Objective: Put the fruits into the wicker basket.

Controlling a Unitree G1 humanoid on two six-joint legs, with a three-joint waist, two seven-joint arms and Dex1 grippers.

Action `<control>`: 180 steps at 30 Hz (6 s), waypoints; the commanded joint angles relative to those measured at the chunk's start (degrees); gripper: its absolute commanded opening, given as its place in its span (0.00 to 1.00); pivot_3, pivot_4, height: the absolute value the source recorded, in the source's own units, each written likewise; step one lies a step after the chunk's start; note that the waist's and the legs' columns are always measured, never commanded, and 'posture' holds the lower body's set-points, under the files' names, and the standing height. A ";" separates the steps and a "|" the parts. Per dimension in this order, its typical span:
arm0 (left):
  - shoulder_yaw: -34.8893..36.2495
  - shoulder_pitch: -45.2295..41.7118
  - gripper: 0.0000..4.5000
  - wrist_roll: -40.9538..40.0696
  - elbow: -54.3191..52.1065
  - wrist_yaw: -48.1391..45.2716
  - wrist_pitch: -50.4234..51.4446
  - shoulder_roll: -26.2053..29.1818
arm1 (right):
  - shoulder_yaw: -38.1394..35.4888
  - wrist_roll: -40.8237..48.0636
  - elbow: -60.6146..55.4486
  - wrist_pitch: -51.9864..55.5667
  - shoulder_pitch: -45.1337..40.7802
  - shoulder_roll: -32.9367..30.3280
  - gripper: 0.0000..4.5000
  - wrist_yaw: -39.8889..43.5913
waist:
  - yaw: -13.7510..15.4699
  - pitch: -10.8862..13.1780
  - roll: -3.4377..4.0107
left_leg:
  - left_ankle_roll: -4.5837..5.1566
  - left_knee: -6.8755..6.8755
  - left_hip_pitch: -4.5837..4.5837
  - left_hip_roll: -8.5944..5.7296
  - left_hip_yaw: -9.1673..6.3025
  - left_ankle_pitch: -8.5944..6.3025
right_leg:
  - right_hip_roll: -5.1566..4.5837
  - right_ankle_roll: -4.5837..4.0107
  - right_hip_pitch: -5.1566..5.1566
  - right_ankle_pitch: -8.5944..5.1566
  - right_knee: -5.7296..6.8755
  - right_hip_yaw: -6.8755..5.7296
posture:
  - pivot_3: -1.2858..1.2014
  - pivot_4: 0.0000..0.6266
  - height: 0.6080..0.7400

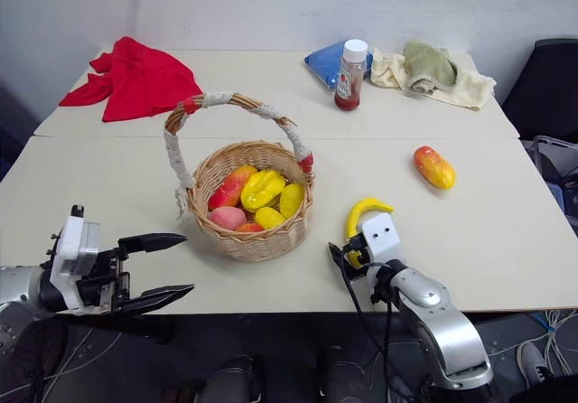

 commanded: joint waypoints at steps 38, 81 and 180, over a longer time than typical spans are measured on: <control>5.03 -4.94 1.00 -5.53 3.10 2.06 -0.63 -4.17 | 4.53 22.91 5.28 2.93 -38.28 -5.89 0.37 25.50 | -0.06 0.22 -0.05 | 0.06 0.14 -0.27 0.04 0.12 -0.16 | -0.04 0.00 -0.37 -0.01 0.09 0.21 | 0.52 0.24 1.00; -8.25 -23.07 1.00 -4.20 5.11 9.28 2.52 -8.71 | -11.48 -4.54 45.58 -13.69 -31.50 -22.71 1.00 16.03 | -0.64 0.25 0.04 | -0.45 0.05 0.53 0.38 0.95 -0.16 | 0.73 0.14 0.00 -0.01 -0.05 1.23 | 0.52 0.24 1.00; -1.47 -10.66 1.00 -6.78 3.08 8.72 1.69 -8.70 | -9.94 20.69 24.39 -14.99 -36.53 -9.98 0.03 50.39 | -0.27 0.23 -0.05 | -0.32 0.26 -0.17 0.79 1.03 -0.27 | 0.95 -0.32 -0.93 0.28 0.20 1.20 | 0.52 0.24 1.00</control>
